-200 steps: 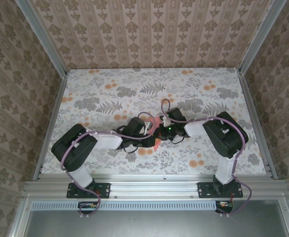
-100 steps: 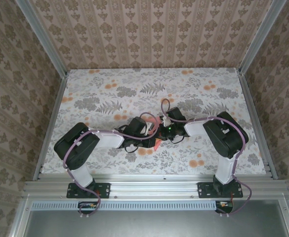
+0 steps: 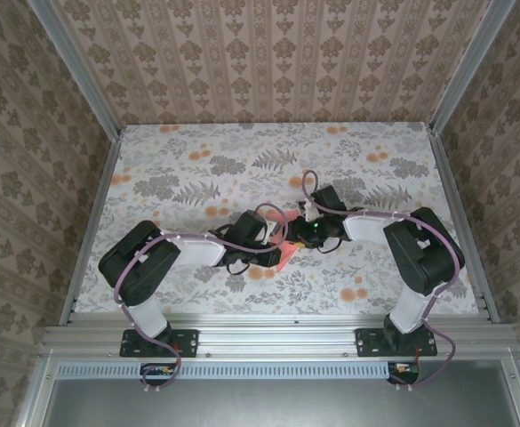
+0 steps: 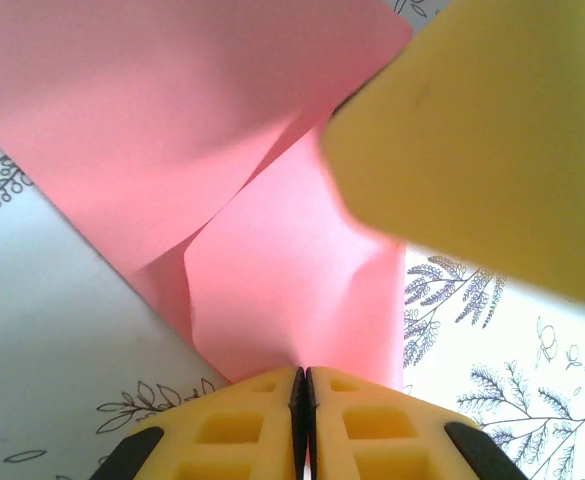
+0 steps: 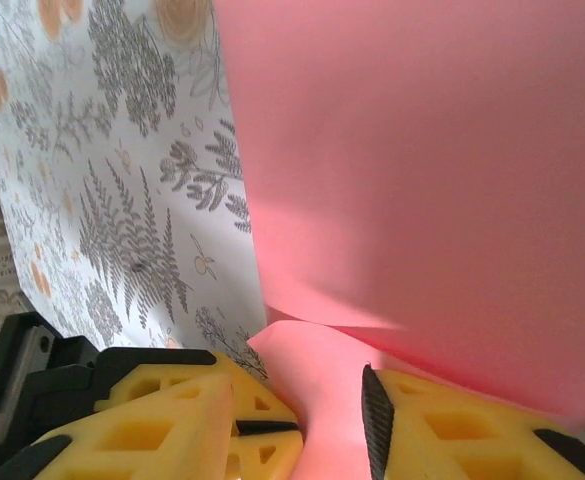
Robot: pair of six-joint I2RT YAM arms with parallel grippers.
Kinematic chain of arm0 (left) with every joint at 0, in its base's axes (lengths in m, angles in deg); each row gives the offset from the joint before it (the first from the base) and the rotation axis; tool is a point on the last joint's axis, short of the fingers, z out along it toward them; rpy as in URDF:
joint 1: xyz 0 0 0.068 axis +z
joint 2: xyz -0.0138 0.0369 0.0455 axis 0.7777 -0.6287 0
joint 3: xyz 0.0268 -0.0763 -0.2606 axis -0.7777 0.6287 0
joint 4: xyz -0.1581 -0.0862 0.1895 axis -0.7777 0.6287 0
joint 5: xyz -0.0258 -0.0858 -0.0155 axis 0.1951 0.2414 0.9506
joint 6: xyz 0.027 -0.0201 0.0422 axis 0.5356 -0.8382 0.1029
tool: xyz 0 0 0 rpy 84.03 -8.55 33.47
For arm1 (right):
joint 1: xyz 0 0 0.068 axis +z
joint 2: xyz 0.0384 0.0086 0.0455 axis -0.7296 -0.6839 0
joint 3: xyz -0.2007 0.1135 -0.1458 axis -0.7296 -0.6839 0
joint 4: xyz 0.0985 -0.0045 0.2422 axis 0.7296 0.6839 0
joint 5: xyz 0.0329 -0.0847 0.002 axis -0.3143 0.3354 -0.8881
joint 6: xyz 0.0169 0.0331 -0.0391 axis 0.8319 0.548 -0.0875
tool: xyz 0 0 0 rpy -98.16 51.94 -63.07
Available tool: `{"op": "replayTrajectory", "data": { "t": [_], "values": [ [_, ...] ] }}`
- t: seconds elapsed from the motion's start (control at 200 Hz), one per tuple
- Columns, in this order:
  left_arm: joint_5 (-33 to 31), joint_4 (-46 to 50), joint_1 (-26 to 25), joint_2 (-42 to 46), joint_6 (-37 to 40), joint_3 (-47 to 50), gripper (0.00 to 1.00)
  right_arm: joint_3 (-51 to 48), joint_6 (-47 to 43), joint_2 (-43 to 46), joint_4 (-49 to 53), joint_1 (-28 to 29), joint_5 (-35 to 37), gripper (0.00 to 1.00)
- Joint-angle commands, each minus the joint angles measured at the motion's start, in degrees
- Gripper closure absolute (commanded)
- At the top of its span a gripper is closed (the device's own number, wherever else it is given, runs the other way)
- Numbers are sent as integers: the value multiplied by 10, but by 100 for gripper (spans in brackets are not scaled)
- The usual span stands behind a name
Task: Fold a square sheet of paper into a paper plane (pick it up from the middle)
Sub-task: Third fold the triangle at the center of the table.
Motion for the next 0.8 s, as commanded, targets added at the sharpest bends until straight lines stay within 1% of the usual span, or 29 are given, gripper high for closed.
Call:
{"op": "replayTrajectory", "data": {
  "t": [0.0, 0.14, 0.2, 0.315, 0.38, 0.495, 0.795],
  "values": [
    [-47, 79, -6, -45, 23, 11, 87, 5, -26, 39, 39, -15, 17, 57],
    [-50, 86, -6, -46, 27, 8, 87, -8, -37, 73, 51, -21, 13, 58],
    [-53, 90, -6, -45, 28, 7, 87, -22, -36, 87, 48, -21, 4, 61],
    [-54, 93, -6, -47, 30, 5, 87, -46, -26, 98, 31, -20, -8, 72],
    [-54, 93, -6, -49, 31, 3, 87, -51, -21, 89, 18, -20, -12, 77],
    [-56, 100, -6, -50, 34, -1, 87, -47, -8, 64, -11, -19, -25, 82],
    [-66, 116, -9, -50, 40, -7, 87, -15, -10, -2, -21, -15, -17, 86]
  ]
}}
